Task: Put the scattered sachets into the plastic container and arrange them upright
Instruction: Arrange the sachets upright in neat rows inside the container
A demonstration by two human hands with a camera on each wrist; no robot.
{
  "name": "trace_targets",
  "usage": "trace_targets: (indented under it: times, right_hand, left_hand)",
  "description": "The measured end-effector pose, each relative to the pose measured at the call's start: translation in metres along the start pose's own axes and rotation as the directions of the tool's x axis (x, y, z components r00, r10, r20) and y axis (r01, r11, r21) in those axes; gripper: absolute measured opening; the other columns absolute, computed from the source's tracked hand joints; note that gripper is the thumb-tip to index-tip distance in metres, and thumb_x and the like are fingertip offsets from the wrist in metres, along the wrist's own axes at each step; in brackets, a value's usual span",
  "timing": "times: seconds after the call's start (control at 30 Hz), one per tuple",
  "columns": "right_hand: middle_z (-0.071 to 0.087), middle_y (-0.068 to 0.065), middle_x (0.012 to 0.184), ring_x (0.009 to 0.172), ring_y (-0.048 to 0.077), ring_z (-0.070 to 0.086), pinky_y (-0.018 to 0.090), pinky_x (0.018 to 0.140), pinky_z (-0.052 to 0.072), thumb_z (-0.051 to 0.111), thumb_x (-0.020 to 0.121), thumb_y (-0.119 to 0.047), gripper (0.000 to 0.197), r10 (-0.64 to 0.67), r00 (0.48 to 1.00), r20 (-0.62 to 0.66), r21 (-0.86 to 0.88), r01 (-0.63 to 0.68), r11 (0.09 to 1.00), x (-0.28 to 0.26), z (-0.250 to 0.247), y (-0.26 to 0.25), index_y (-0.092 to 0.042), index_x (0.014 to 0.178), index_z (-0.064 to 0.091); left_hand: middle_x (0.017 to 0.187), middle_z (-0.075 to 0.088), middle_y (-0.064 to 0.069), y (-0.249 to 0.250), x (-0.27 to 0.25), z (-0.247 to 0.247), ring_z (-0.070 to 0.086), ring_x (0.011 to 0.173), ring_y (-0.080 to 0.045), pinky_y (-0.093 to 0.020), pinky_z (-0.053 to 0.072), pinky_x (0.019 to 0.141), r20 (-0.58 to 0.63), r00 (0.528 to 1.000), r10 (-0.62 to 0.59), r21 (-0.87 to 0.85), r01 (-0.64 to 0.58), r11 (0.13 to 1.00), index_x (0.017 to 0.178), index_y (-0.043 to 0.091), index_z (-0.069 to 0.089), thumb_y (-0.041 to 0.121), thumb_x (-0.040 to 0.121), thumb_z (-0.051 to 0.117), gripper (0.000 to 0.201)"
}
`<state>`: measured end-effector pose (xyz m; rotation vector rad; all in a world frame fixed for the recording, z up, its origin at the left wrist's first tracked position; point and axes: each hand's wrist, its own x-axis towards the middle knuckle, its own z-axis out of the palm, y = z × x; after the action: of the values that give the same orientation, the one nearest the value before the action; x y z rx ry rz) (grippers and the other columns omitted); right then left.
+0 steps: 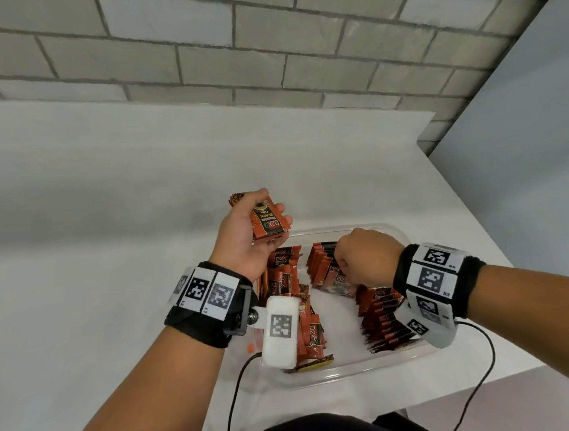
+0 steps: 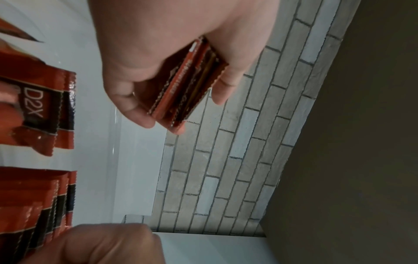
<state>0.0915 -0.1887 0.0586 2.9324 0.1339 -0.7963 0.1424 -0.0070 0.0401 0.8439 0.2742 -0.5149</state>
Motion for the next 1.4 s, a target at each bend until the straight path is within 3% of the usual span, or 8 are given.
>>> trace_targets:
  times: [0.33,0.6,0.97,1.1,1.17,1.23,1.33,1.4]
  right_hand:
    - [0.048,0.003,0.073,0.055,0.017,0.042,0.023,0.046,0.029,0.056,0.082,-0.006,0.008,-0.032,0.999,-0.033,-0.154,0.026,0.988,0.0,0.004,-0.005,-0.006,0.088,0.062]
    - [0.058,0.007,0.084,0.068,0.024,0.052,0.024,0.047,0.03,0.057,0.084,-0.01,0.007,-0.058,0.997,-0.054,-0.137,0.05,0.989,0.001,0.006,-0.002,-0.008,0.09,0.06]
    - [0.054,-0.002,0.083,0.071,0.018,0.05,0.024,0.051,0.032,0.066,0.083,-0.025,0.013,-0.054,0.99,-0.13,-0.013,0.053,0.999,-0.004,0.004,0.008,-0.018,0.09,0.058]
    - [0.064,-0.002,0.085,0.071,0.016,0.059,0.027,0.062,0.046,0.065,0.086,-0.034,0.015,-0.02,0.966,-0.259,0.182,0.069,0.981,-0.012,-0.007,0.015,-0.021,0.09,0.06]
    - [0.066,-0.005,0.085,0.065,0.011,0.059,0.022,0.06,0.046,0.064,0.088,-0.035,0.014,0.04,0.926,-0.374,0.41,0.126,0.903,-0.018,-0.016,0.018,-0.023,0.094,0.061]
    - [0.064,-0.008,0.085,0.063,0.013,0.061,0.02,0.057,0.044,0.063,0.089,-0.035,0.014,0.142,0.897,-0.418,0.646,0.184,0.741,-0.024,-0.024,0.016,-0.025,0.098,0.06]
    - [0.065,0.0,0.088,0.063,0.014,0.063,0.028,0.057,0.049,0.064,0.087,-0.035,0.022,0.198,0.925,-0.325,0.881,0.22,0.419,-0.034,-0.026,0.008,-0.023,0.105,0.058]
    - [0.067,0.005,0.089,0.066,0.015,0.064,0.033,0.059,0.053,0.068,0.083,-0.034,0.031,0.165,0.948,-0.272,0.92,0.207,0.333,-0.04,-0.02,0.003,-0.021,0.108,0.055]
  left_hand:
    - [0.083,0.067,-0.006,0.002,-0.001,0.001,0.064,0.07,-0.02,-0.034,0.049,0.07,0.022,0.999,-0.023,0.012,0.023,1.0,0.097,0.016,0.06,0.026,0.089,0.059,0.012]
    - [0.082,0.067,-0.006,0.0,-0.002,0.004,0.065,0.069,-0.02,-0.034,0.05,0.069,0.036,0.999,-0.029,0.012,0.029,1.0,0.097,0.017,0.061,0.026,0.09,0.059,0.012]
    - [0.087,0.065,-0.01,-0.005,-0.006,0.007,0.066,0.069,-0.023,-0.033,0.052,0.064,0.069,0.996,-0.053,0.001,0.054,0.999,0.1,0.01,0.058,0.024,0.091,0.056,0.017]
    - [0.086,0.066,-0.013,-0.009,-0.01,0.009,0.07,0.072,-0.026,-0.036,0.056,0.064,0.135,0.988,-0.079,0.044,0.073,0.996,0.107,0.004,0.055,0.012,0.092,0.049,0.018]
    - [0.086,0.071,-0.013,-0.01,-0.012,0.011,0.071,0.076,-0.026,-0.039,0.057,0.07,0.179,0.979,-0.096,0.107,0.078,0.991,0.104,0.005,0.058,0.007,0.091,0.052,0.015]
    - [0.086,0.073,-0.012,-0.011,-0.014,0.013,0.071,0.078,-0.024,-0.04,0.056,0.076,0.224,0.97,-0.097,0.178,0.057,0.982,0.104,0.008,0.061,0.006,0.087,0.059,0.017]
    - [0.092,0.073,-0.01,-0.014,-0.017,0.018,0.071,0.083,-0.023,-0.041,0.056,0.079,0.283,0.956,-0.081,0.235,0.013,0.972,0.107,0.012,0.063,0.008,0.081,0.064,0.027]
    - [0.096,0.073,-0.009,-0.017,-0.018,0.021,0.071,0.086,-0.023,-0.04,0.056,0.08,0.298,0.953,-0.058,0.235,-0.014,0.972,0.108,0.014,0.064,0.006,0.082,0.063,0.028]
